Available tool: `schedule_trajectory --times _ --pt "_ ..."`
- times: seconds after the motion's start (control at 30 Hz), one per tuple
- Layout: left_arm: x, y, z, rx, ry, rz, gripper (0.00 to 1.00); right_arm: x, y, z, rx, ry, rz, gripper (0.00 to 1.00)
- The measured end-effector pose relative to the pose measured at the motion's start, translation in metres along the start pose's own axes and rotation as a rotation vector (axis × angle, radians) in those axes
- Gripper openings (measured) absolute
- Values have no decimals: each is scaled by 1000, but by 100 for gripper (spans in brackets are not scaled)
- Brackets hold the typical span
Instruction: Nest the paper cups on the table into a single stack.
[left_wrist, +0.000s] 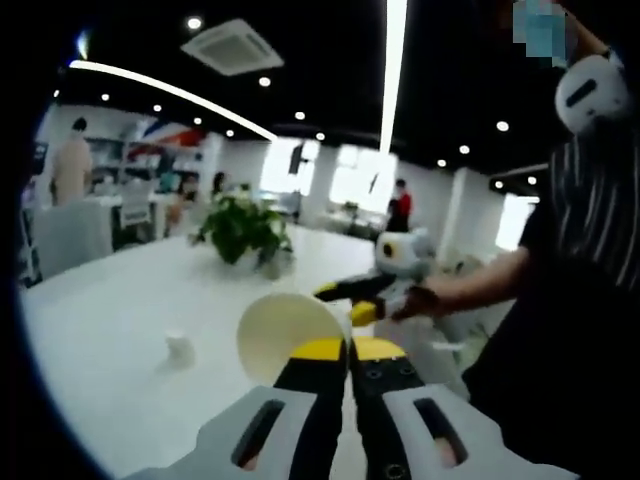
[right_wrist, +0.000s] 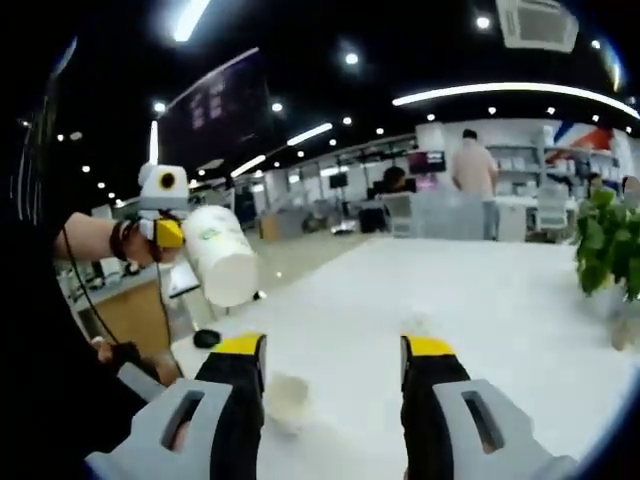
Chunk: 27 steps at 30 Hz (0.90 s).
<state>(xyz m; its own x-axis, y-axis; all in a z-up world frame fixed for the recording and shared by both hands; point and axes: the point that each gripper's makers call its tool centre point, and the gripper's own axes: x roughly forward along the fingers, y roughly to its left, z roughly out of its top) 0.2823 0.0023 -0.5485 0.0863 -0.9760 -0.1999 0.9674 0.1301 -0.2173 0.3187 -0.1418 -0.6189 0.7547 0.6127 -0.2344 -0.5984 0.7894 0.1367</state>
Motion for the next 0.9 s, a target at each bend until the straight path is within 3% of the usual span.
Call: schedule_trajectory --times 0.13,0.57,0.9 --pt "-1 3 -5 -16 19 9 0 -2 -11 -3 -2 19 -42 58" --pt "-8 14 -22 -19 90 39 0 1 -18 -13 -53 67 -73 70" --pt "-1 14 -29 -20 130 37 0 -2 -35 -19 -125 86 -165 95"
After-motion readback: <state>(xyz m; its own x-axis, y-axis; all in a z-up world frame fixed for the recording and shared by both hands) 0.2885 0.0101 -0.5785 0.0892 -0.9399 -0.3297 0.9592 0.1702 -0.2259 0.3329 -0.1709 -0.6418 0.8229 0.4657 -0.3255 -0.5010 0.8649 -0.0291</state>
